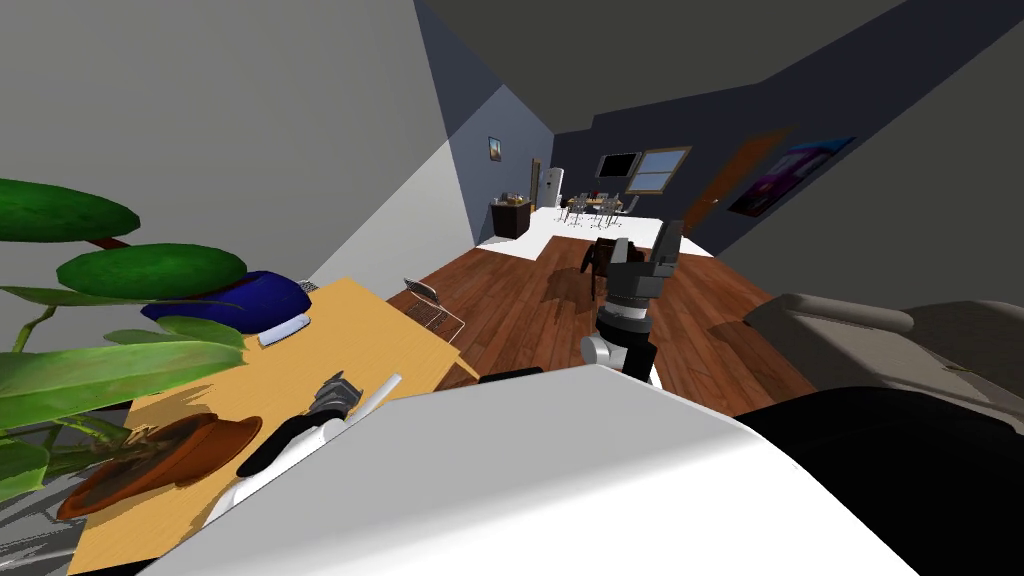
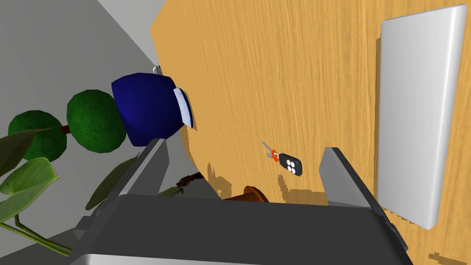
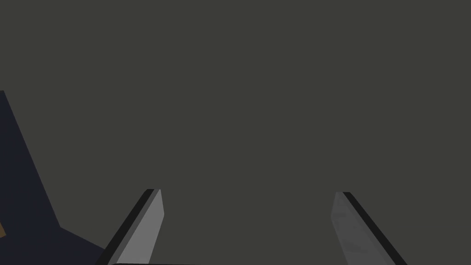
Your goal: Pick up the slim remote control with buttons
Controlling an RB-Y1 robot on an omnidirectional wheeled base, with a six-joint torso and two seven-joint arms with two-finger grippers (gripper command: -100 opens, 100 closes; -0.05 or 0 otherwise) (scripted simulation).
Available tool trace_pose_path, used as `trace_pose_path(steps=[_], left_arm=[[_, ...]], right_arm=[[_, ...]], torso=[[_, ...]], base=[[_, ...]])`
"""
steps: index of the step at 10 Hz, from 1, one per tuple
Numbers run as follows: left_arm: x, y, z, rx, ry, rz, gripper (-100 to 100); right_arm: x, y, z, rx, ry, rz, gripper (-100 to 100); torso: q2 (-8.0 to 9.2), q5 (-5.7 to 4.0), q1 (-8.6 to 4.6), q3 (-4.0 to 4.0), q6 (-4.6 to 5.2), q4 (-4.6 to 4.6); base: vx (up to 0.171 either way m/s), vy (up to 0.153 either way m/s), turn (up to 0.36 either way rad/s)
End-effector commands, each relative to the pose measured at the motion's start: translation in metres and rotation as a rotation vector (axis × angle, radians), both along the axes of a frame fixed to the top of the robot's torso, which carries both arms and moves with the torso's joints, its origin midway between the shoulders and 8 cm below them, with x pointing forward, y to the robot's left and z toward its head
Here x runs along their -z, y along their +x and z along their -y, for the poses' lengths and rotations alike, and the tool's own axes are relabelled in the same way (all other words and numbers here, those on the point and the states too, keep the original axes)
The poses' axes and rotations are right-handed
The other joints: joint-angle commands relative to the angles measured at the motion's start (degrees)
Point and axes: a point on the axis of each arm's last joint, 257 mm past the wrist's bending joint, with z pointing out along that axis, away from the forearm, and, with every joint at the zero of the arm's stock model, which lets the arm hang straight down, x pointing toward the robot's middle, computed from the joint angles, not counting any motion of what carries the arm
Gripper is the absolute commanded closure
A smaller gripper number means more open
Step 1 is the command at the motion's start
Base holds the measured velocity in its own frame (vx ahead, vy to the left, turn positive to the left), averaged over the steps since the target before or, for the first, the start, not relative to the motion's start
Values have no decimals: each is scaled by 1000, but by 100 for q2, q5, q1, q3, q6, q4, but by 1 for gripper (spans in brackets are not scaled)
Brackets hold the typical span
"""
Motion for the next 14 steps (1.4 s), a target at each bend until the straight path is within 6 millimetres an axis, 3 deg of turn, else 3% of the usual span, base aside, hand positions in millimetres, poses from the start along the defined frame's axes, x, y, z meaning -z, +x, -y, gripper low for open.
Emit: trace_pose_path(steps=[1, 2, 5, 6, 14], left_arm=[[15, -16, -9, -30, -32, -40, -100], [24, -36, -22, -75, -66, -73, -100], [49, -70, -32, -140, -133, -143, -100], [57, -91, -42, -187, -169, -169, -100], [106, -190, -49, -389, -396, -316, -100]], right_arm=[[0, 0, 0, 0, 0, 0, 0], [0, 0, 0, 0, 0, 0, 0], [0, 0, 0, 0, 0, 0, 0], [0, 0, 0, 0, 0, 0, 0], [0, 0, 0, 0, 0, 0, 0]], torso=[[0, 0, 0, 0, 0, 0], [0, 0, 0, -1, -2, -1], [1, 1, 4, 0, 0, 0], [4, 1, 3, 1, -1, 0], [8, 2, 7, 4, -2, 1]], base=[[61, -13, -54], [65, -12, -96], [53, -4, -82], [58, -5, -120], [44, 9, -88]])
